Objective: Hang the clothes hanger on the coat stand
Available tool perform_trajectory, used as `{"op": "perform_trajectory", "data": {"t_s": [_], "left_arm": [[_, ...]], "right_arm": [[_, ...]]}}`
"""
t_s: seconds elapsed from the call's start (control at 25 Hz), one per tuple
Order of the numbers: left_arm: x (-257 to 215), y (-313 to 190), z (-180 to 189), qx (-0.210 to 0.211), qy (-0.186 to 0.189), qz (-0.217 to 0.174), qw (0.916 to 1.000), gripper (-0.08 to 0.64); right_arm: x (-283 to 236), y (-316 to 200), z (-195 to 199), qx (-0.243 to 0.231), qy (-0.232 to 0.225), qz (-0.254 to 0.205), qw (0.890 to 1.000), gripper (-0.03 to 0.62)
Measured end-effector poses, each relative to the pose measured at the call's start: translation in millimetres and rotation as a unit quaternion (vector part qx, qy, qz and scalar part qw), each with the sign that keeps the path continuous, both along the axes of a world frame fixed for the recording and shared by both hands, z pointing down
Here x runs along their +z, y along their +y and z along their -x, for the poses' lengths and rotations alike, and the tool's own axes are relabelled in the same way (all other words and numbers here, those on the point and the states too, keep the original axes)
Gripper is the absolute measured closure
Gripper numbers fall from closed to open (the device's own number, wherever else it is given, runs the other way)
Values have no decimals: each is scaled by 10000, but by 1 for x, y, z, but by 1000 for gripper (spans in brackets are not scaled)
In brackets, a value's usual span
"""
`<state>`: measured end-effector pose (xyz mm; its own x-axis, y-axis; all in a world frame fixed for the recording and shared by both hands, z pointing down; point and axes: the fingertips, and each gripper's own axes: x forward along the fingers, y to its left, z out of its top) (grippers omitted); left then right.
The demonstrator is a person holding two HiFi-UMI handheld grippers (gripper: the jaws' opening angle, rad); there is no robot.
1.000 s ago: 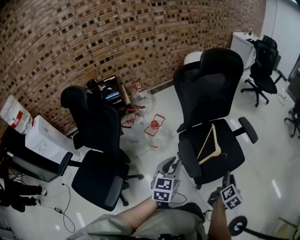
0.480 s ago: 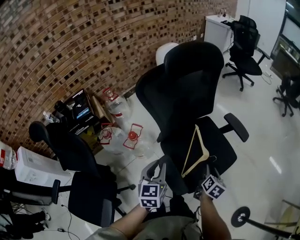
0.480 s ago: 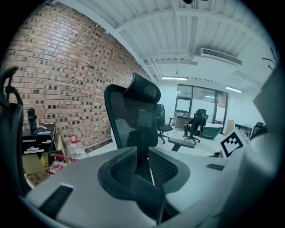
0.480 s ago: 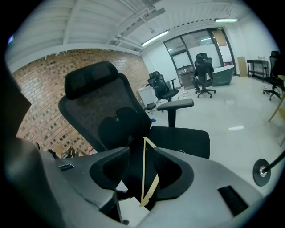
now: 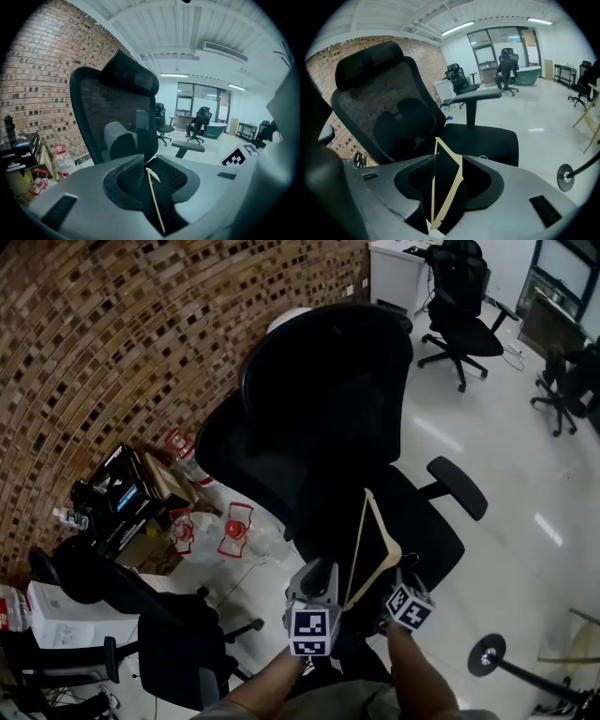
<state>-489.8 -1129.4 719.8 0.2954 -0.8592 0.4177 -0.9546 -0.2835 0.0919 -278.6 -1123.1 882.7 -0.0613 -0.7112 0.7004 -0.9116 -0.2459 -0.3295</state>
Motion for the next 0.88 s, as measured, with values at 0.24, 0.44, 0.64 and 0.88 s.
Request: {"op": "perform_trajectory", "data": {"t_s": [0.24, 0.44, 0.64, 0.88], "left_arm": [[39, -51, -44, 256, -142, 332, 9990, 471], [80, -85, -87, 674, -322, 615, 9953, 471], [105, -109, -105, 732, -255, 821, 9936, 472], [134, -129, -113, 803, -273, 979, 9916, 477]], "right_arm": [[44, -37, -23, 9, 16, 373, 9993, 393], [106, -69, -35, 89, -32, 770, 9970, 376], [163, -103, -53, 219, 113, 1209, 9924, 354], [221, -122, -62, 394, 76, 1910, 9808, 347]]}}
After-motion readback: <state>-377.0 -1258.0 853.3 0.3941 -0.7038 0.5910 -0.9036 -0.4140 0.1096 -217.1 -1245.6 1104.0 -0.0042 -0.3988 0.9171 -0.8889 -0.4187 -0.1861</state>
